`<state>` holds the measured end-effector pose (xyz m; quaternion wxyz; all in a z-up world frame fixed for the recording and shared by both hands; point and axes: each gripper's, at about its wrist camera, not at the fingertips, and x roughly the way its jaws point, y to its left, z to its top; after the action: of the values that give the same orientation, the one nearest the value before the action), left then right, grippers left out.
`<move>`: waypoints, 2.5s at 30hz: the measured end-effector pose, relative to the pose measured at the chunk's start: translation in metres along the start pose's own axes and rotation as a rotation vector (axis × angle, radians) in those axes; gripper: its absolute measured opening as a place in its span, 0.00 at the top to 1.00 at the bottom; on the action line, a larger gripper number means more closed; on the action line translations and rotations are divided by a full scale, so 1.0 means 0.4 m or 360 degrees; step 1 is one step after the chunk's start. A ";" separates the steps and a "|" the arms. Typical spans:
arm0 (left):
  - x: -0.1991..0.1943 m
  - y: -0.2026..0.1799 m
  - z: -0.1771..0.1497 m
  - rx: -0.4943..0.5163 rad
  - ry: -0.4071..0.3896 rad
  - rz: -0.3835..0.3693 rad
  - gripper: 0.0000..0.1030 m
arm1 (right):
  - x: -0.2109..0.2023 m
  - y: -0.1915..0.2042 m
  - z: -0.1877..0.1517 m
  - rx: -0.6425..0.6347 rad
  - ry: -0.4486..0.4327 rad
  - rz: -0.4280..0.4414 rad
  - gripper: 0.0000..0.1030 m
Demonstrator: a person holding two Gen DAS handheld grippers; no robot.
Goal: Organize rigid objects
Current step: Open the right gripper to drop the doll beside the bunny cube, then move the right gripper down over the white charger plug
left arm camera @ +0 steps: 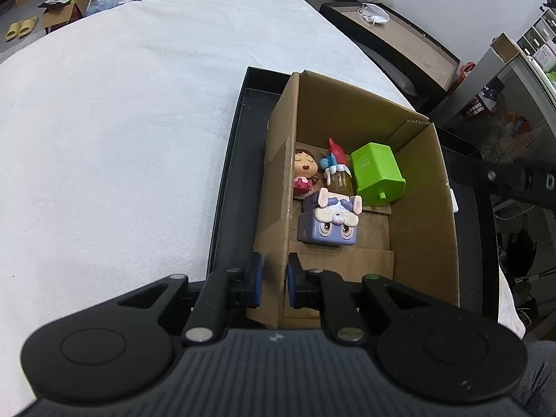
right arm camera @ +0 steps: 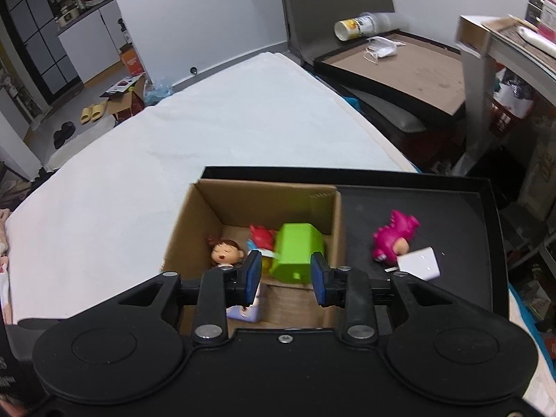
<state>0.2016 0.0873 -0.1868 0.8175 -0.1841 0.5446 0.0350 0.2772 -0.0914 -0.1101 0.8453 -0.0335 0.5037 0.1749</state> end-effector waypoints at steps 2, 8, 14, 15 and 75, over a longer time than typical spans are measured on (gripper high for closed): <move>0.000 0.000 0.000 0.0000 0.0000 0.0003 0.87 | -0.003 -0.012 -0.008 0.0001 0.0004 -0.0011 0.69; 0.001 -0.003 -0.002 0.0004 -0.0003 0.0010 0.87 | -0.008 -0.057 -0.032 0.0029 0.0003 -0.0046 0.59; -0.002 -0.008 -0.005 0.0009 -0.0013 0.0024 0.87 | -0.007 -0.108 -0.050 0.0067 0.0016 -0.0071 0.58; -0.002 -0.008 -0.005 0.0010 -0.0014 0.0025 0.87 | -0.007 -0.116 -0.052 0.0072 0.0016 -0.0076 0.58; 0.033 -0.020 0.008 0.0027 0.0028 0.0080 0.87 | 0.284 -0.265 -0.063 -0.0215 0.0184 -0.0272 0.24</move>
<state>0.2118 0.0789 -0.1956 0.8130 -0.1639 0.5566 0.0493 0.3401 -0.1668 -0.2333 0.8225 -0.1431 0.5340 0.1336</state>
